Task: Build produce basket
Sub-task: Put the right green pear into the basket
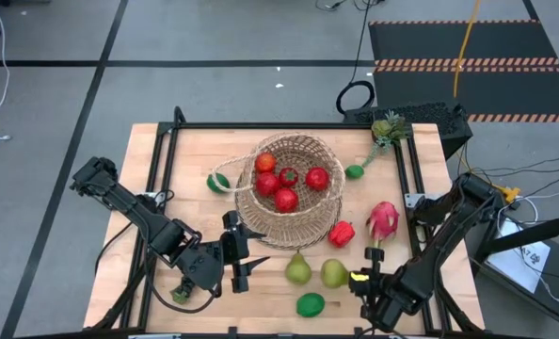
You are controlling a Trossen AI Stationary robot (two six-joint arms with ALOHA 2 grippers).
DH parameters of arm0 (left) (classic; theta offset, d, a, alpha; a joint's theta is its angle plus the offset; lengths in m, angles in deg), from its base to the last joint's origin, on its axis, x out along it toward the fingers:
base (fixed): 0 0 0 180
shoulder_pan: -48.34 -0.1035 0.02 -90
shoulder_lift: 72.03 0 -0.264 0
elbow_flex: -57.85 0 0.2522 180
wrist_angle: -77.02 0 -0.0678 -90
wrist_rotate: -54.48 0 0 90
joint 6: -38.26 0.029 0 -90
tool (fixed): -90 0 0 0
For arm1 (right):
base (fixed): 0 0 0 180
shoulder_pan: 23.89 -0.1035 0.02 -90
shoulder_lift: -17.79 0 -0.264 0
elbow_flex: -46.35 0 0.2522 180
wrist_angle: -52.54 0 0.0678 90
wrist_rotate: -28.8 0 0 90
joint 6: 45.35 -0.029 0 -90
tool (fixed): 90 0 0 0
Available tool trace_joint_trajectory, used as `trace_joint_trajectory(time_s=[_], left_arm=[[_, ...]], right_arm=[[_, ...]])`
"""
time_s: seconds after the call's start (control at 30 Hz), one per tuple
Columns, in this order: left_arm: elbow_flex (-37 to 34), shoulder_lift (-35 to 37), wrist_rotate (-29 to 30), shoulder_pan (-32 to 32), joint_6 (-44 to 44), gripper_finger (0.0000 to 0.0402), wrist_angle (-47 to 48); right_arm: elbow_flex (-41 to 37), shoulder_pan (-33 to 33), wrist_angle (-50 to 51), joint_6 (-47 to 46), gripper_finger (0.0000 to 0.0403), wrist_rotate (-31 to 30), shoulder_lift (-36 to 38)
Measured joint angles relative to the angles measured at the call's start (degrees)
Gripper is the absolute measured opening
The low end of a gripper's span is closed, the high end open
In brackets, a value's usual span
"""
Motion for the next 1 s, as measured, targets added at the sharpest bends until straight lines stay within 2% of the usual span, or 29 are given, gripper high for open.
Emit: trace_joint_trajectory(time_s=[0.1,0.23,0.53,0.63,0.77,0.87,1.0], left_arm=[[0.0,0.0,0.0,0.0,0.0,0.0250,0.0],[0.0,0.0,0.0,0.0,-0.2,0.0250,0.0],[0.0,0.0,0.6,-0.1,0.2,0.0250,3.7],[0.0,0.0,1.4,-0.6,-0.9,0.0250,3.1],[0.0,0.0,1.6,-1.8,-6.0,0.0250,1.0],[0.0,0.0,1.6,-2.1,-11.4,0.0250,0.2],[0.0,0.0,1.9,-2.4,-15.0,0.0250,-2.2]], right_arm=[[1.5,0.6,0.8,3.0,0.0000,-0.8,0.1],[1.5,1.5,0.1,5.8,0.0000,-4.9,0.4],[1.5,3.3,-0.3,18.9,0.0000,-5.2,0.7],[1.5,3.4,-0.3,22.7,0.0000,-8.7,0.7],[1.5,3.8,-0.6,23.2,0.0000,-14.1,0.7],[1.5,3.7,-1.0,23.3,0.0002,-13.6,0.7],[1.5,2.5,-0.6,24.4,0.0004,-8.8,0.7]])
